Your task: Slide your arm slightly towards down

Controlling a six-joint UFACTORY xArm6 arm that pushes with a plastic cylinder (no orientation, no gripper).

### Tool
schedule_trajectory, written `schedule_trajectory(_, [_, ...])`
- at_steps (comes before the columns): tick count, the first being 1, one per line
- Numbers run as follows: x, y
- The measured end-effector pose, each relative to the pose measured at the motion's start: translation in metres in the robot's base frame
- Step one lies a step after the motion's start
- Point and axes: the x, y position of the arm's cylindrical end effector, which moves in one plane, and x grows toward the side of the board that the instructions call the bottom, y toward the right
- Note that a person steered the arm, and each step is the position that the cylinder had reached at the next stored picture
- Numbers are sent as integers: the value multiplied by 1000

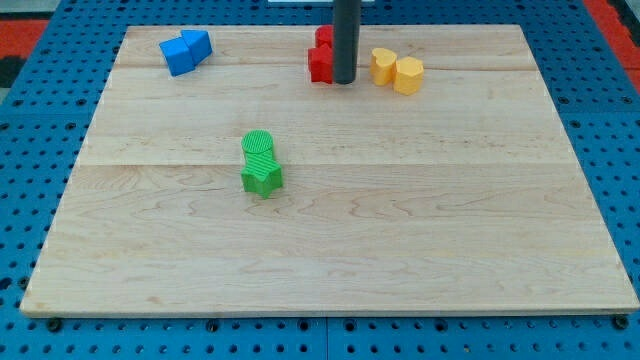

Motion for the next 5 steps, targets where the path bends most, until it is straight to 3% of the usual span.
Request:
schedule_trajectory(1, [-25,-21])
schedule_trajectory(2, [-25,-28])
schedule_trajectory(3, [29,-28])
schedule_trajectory(5, [37,-28])
